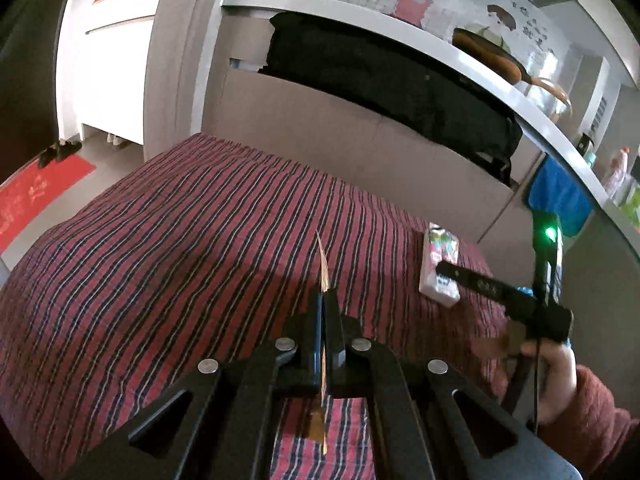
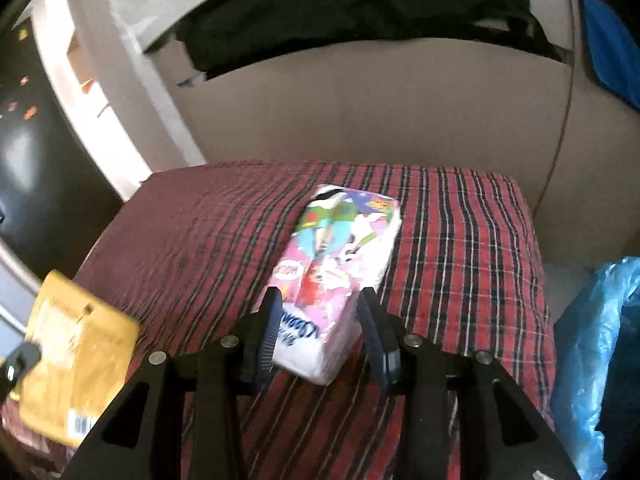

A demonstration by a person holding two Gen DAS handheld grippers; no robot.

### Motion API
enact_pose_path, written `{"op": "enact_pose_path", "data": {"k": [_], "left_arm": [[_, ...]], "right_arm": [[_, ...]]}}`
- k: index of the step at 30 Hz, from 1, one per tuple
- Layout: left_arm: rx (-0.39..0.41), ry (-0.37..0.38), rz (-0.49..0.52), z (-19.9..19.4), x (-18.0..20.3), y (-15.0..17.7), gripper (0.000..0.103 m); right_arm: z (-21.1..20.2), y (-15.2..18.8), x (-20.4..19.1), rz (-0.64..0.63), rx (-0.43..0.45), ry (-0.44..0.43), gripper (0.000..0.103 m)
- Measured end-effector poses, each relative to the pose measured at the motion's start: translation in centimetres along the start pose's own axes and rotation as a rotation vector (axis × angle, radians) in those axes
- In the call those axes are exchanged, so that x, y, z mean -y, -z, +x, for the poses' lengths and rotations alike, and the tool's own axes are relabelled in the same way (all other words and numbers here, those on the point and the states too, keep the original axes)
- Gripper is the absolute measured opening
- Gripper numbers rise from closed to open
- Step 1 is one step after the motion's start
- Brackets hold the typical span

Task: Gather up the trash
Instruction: 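Grasp the yellow snack packet with the left gripper while the right gripper grasps the tissue pack, then lift the yellow packet and tissue pack and carry both over the blue bin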

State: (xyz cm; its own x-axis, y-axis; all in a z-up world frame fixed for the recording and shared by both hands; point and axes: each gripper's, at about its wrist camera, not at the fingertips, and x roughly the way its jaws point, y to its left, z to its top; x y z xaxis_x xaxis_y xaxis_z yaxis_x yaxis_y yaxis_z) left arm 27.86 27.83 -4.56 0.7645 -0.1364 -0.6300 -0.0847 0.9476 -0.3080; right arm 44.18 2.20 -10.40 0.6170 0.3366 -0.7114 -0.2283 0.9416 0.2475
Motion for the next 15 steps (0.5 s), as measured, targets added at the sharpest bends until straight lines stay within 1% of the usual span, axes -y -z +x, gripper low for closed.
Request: {"op": "enact_pose_path", "data": {"k": [2,4,6,7,8,9,10,13,15], "left_arm": [[-0.005,0.007,0.000,0.0,-0.1,0.1,0.001],[-0.023,0.010,0.001,0.4,-0.1,0.3,0.001],[-0.040,0.011,-0.008,0.9,-0.2,0.5,0.001],[-0.046,0.008,-0.014,1.1,-0.2,0.7,0.001],[-0.049,0.006,-0.021,1.3,-0.3,0.7,0.001],[-0.045,0.004,-0.029,1.4,-0.3,0.8,0.001],[-0.042,0.002,-0.033,1.5,-0.3,0.7,0.001],[-0.035,0.001,-0.035,1.6,-0.1,0.6,0.001],[-0.032,-0.004,-0.032,1.6,0.3,0.7,0.000]], "right_arm": [[0.8,-0.3,0.1,0.026,-0.009,-0.006,0.047],[1.6,-0.3,0.3,0.049,-0.027,-0.029,0.049],[1.8,-0.3,0.4,0.047,-0.024,-0.054,0.049],[1.8,-0.4,0.3,0.035,-0.031,-0.066,0.041],[1.5,-0.4,0.3,0.025,-0.041,-0.091,0.026],[1.0,-0.4,0.2,0.016,-0.043,-0.115,0.021],[0.1,-0.4,0.1,0.001,-0.032,-0.120,0.014],[-2.9,0.1,-0.7,-0.081,0.006,-0.101,0.012],[-4.4,0.5,-1.1,-0.120,0.016,-0.106,0.011]]}}
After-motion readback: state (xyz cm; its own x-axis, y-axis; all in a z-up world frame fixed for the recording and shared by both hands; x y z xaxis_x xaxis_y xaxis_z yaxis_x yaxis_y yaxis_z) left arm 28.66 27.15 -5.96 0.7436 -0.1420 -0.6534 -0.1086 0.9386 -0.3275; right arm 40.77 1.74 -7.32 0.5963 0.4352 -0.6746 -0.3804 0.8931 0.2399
